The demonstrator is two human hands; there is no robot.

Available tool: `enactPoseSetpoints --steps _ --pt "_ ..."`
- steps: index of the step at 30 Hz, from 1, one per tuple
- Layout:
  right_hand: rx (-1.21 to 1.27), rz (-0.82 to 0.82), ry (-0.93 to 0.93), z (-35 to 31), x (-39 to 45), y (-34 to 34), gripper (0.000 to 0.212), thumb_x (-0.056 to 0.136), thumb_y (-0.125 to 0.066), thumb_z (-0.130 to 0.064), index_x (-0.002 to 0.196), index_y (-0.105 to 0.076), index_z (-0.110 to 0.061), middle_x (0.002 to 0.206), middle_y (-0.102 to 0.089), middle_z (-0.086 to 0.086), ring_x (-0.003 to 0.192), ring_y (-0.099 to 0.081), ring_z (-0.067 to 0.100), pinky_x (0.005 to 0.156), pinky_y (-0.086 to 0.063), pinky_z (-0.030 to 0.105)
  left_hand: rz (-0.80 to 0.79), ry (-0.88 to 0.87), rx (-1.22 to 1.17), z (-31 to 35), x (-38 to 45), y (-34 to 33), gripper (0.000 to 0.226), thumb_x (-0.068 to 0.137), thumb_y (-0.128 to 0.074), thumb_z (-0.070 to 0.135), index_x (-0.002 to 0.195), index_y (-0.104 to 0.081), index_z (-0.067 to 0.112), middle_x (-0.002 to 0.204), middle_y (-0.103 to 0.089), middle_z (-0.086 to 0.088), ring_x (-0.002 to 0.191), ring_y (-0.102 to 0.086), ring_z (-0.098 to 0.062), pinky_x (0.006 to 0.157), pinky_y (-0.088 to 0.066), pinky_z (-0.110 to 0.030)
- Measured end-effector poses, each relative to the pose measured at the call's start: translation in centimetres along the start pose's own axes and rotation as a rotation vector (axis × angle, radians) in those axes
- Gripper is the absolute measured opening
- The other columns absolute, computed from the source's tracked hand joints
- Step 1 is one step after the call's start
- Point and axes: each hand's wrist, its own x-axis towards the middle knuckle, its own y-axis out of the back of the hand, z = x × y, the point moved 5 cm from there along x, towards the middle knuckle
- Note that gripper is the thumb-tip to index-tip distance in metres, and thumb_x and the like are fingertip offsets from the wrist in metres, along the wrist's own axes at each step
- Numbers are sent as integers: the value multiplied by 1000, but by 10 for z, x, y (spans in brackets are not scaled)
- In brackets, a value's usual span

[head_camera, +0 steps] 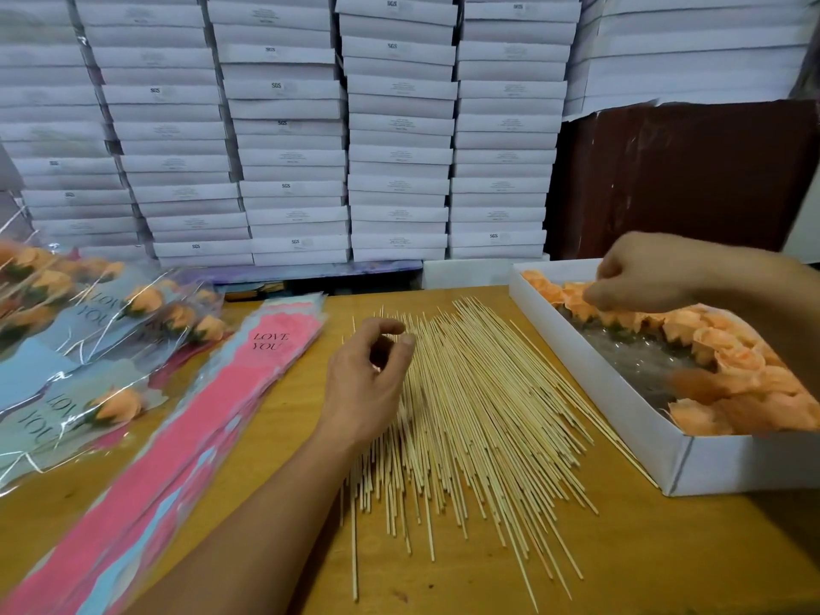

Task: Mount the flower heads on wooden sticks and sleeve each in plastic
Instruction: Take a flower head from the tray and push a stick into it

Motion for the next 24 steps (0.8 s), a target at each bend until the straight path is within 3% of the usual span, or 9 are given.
enactPoseSetpoints --steps 2,5,8,11,15,17,20,22,24 --pt "92 56 46 -35 -5 2 40 93 -59 -38 66 -76 -15 62 -72 -3 50 -60 9 46 -42 24 -104 39 -146 3 -2 -4 28 86 -67 44 113 -65 33 88 -70 2 83 -66 -7 74 -57 -28" --pt "251 -3 93 -90 -8 -20 37 89 -57 -39 66 -75 -16 56 -70 -15 36 -51 0 36 -37 16 -200 67 -253 5 -3 -9 62 73 -76 43 131 -61 26 102 -73 3 94 -69 -6 80 -56 -21" --pt "373 1 89 -128 -2 -45 32 86 -59 -42 77 -73 -15 58 -71 -8 45 -60 11 44 -44 21 -244 88 -301 4 -5 -11 75 68 -82 34 138 -56 23 109 -71 -1 96 -70 -12 80 -58 -23" --pt "508 9 65 -142 7 -61 32 84 -60 -43 77 -71 -14 65 -74 -5 45 -59 17 55 -47 28 -246 60 -250 2 -4 -11 58 75 -84 21 129 -63 22 101 -72 -1 91 -70 -15 81 -59 -30" --pt "609 -3 122 -152 17 -79 33 82 -61 -44 71 -69 -14 59 -69 -4 32 -48 12 44 -40 23 -185 58 -126 -4 -1 -9 29 81 -81 22 108 -70 24 89 -71 5 83 -66 -11 75 -57 -28" --pt "642 -24 167 -152 22 -89 38 86 -62 -46 69 -66 -13 50 -60 -6 34 -47 12 42 -39 23 -144 74 -77 -8 0 -8 22 82 -81 25 102 -71 28 81 -69 12 74 -63 -5 67 -53 -20" --pt "924 -51 122 -141 28 -100 53 98 -51 -56 75 -70 -13 52 -59 -6 44 -49 12 43 -42 27 -84 139 -14 -19 2 -4 16 84 -79 26 99 -72 27 82 -71 7 76 -65 -6 69 -54 -23" --pt "843 70 19 -128 33 -104 55 103 -42 -54 83 -72 -12 64 -67 -1 47 -55 15 47 -48 29 -37 189 10 -26 4 0 12 86 -77 29 96 -72 26 82 -71 5 76 -65 -6 71 -55 -28" --pt "552 116 -38 -122 36 -114 50 103 -47 -49 83 -71 -10 76 -71 6 62 -65 22 59 -53 33 -9 231 -3 -31 5 2 8 88 -75 32 94 -72 27 82 -71 4 77 -67 -10 76 -58 -39"
